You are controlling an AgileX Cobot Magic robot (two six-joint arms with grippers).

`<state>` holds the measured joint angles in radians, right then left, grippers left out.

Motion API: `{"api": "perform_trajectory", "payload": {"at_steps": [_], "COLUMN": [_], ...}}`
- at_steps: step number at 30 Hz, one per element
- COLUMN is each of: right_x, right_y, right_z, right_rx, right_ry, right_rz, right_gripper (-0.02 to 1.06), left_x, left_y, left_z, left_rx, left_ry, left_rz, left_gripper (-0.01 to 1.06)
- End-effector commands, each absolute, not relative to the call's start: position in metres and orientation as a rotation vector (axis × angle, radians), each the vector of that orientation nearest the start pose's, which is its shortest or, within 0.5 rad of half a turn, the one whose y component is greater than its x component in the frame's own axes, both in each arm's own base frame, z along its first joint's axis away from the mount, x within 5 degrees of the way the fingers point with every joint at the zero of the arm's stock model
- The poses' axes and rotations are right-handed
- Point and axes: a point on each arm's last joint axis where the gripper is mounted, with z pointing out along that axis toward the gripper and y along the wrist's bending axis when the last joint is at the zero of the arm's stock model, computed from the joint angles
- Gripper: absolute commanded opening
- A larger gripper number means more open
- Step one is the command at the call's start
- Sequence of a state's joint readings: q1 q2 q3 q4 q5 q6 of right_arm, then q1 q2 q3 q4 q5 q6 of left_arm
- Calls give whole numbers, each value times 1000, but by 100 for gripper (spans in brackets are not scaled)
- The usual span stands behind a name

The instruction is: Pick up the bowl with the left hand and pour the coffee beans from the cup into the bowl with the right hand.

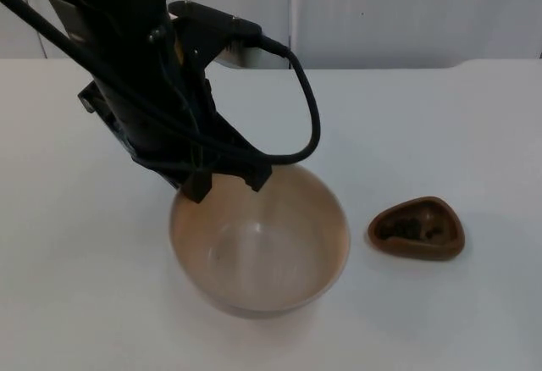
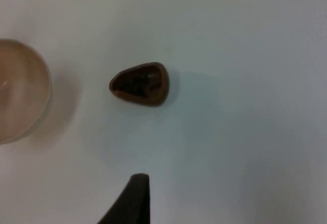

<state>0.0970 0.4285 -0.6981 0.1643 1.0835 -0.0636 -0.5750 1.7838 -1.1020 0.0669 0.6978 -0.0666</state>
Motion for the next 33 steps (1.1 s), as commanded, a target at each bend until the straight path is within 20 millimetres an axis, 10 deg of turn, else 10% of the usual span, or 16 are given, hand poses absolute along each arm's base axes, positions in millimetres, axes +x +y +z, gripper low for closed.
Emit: {"api": "perform_trajectory", "payload": {"at_steps": [1,17,33], "right_x": [73,203,268], "right_y": [22,36,73], "right_z": [330,323,289], "right_rx": [-160,-164,-295], "right_ry": [2344,2670,2814], "right_rz": [252,286,214], "right_gripper": [105,104,104], "left_x": [287,287,287], "left_y": [-185,-185,-186], "left_z": [184,184,184], "left_rx": [761,751,748], "left_ry": [2751,2756,2753], "left_rz": [-80,-92,-96], "left_gripper": [0,0,0]}}
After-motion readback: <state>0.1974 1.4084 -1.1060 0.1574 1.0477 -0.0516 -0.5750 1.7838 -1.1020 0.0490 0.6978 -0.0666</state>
